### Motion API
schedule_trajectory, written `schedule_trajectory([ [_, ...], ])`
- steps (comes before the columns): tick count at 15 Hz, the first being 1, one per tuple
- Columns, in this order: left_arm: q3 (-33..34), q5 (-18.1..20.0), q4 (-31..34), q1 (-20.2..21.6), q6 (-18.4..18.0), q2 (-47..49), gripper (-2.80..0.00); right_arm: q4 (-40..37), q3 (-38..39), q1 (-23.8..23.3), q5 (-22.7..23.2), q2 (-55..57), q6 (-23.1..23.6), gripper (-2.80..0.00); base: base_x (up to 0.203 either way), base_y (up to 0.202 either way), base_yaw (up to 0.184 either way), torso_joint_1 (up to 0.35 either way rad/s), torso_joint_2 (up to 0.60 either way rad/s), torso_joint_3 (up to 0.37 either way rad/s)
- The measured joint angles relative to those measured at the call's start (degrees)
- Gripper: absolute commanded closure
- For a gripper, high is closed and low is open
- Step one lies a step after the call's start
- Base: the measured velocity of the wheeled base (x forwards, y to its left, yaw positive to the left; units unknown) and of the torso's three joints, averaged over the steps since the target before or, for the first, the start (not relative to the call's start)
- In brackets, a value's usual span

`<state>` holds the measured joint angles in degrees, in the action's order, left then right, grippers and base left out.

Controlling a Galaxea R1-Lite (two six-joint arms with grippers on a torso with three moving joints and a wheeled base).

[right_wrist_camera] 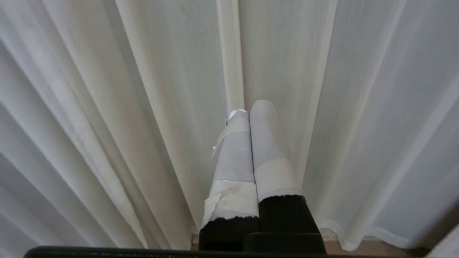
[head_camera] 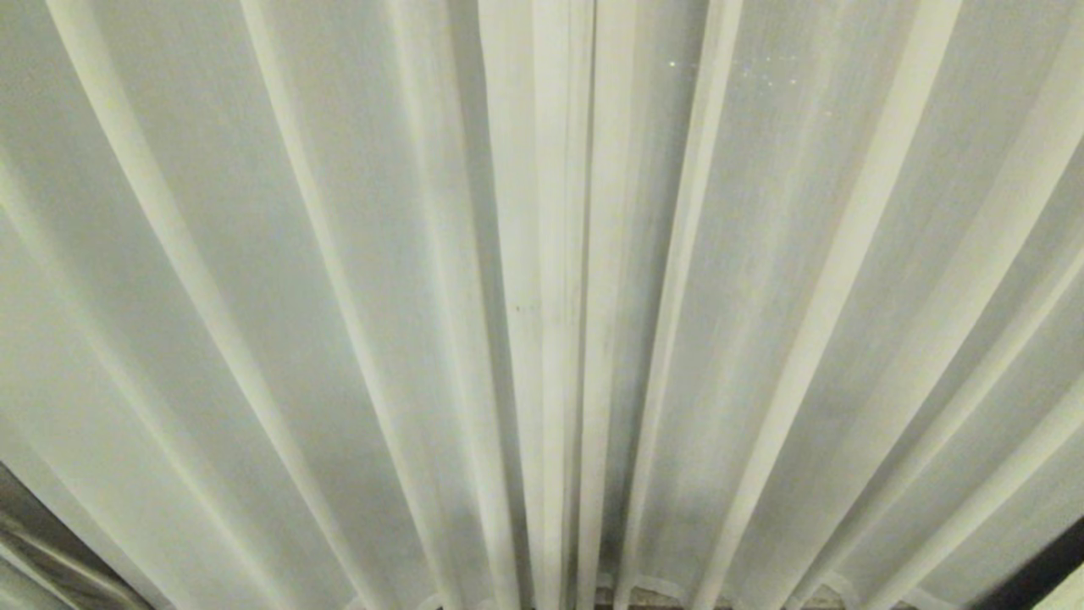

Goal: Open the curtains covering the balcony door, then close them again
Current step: Pull the outer curtains open on both sides

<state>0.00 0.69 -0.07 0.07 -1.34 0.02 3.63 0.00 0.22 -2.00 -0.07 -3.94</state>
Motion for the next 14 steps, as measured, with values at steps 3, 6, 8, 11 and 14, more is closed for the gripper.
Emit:
schedule_trajectory([
  [3,0.00,-0.06,0.02,0.00,0.11,0.00,0.00,0.02,0.00,0.00,-0.01,0.00,0.00,0.00,0.000,0.000,0.000,0.000,0.00,0.000],
  [6,0.00,-0.01,0.00,-0.02,0.13,0.00,0.00,0.00,0.00,0.00,-0.01,0.00,0.00,0.00,0.000,0.000,0.000,0.000,0.00,0.000],
  [8,0.00,-0.01,0.00,-0.02,0.13,0.00,0.00,0.02,0.00,0.00,-0.01,0.00,0.00,0.00,0.000,0.000,0.000,0.000,0.00,0.000],
  [11,0.00,-0.07,0.00,-0.02,0.22,0.00,0.00,0.02,0.00,0.00,-0.01,0.00,0.00,0.00,0.000,0.000,0.000,0.000,0.00,0.000],
  [14,0.00,-0.07,0.00,-0.02,0.22,0.00,0.00,0.00,0.00,0.02,-0.01,0.00,0.02,0.00,0.000,0.000,0.000,0.000,0.00,0.000],
])
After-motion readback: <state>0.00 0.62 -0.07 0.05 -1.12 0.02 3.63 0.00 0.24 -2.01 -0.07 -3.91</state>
